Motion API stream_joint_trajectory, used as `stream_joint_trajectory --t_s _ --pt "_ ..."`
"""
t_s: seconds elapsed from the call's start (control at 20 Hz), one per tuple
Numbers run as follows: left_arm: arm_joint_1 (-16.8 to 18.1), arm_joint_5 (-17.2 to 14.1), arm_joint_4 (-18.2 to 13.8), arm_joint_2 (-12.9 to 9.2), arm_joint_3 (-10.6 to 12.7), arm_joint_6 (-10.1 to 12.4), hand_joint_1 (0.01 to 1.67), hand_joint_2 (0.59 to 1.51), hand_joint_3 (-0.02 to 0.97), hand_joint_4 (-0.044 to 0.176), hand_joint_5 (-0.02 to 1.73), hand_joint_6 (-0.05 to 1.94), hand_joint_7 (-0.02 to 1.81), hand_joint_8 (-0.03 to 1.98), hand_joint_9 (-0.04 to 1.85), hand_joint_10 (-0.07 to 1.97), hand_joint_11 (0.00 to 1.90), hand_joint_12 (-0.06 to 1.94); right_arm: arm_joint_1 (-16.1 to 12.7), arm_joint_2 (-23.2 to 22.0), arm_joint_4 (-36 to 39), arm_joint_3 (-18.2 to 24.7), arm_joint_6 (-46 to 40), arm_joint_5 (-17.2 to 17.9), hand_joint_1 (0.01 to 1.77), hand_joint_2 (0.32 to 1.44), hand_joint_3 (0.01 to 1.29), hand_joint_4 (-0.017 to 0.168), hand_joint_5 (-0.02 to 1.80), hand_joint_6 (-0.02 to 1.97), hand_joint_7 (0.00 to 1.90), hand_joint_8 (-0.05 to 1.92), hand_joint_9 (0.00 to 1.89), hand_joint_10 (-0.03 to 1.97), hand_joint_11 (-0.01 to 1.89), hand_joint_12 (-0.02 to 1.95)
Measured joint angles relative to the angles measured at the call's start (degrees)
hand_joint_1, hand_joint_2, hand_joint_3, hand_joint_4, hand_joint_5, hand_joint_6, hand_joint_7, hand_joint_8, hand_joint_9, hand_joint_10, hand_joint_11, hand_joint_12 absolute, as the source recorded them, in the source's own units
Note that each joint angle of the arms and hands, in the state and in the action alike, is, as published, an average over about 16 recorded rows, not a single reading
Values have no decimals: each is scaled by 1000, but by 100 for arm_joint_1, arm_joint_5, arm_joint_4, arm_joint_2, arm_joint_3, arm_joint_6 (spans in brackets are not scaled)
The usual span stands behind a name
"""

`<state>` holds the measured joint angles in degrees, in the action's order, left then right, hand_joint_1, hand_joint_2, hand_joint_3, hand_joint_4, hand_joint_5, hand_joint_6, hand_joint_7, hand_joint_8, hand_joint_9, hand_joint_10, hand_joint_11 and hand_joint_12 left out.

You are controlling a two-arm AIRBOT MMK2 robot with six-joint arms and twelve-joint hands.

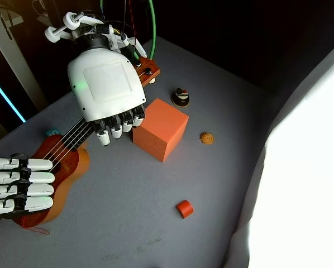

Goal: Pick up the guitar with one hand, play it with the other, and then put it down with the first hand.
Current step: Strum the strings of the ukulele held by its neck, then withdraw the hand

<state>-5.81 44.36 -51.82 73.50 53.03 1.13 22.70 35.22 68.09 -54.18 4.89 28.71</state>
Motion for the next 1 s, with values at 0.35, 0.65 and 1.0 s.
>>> stream_joint_trajectory --t_s 0.35,0.65,1.0 --pt "46 10 50 -26 -2 -113 1458 1095 -16 -2 1237 1871 1296 1973 1373 1920 1408 1899 35 35 20 68 57 -42 100 1401 19 -4 17 0 11 12 16 22 21 18" --pt "68 18 66 -45 -15 -174 1458 1095 -16 -2 1238 1869 1297 1973 1373 1920 1408 1899 39 -36 81 193 74 -8 98 1402 18 -9 15 -2 11 13 15 22 21 18" --pt "88 16 71 -45 -24 -210 1458 1095 -16 -2 1231 1869 1298 1973 1373 1920 1408 1899 -48 -198 192 380 94 109 110 1402 19 -6 16 -2 12 13 15 22 21 18"
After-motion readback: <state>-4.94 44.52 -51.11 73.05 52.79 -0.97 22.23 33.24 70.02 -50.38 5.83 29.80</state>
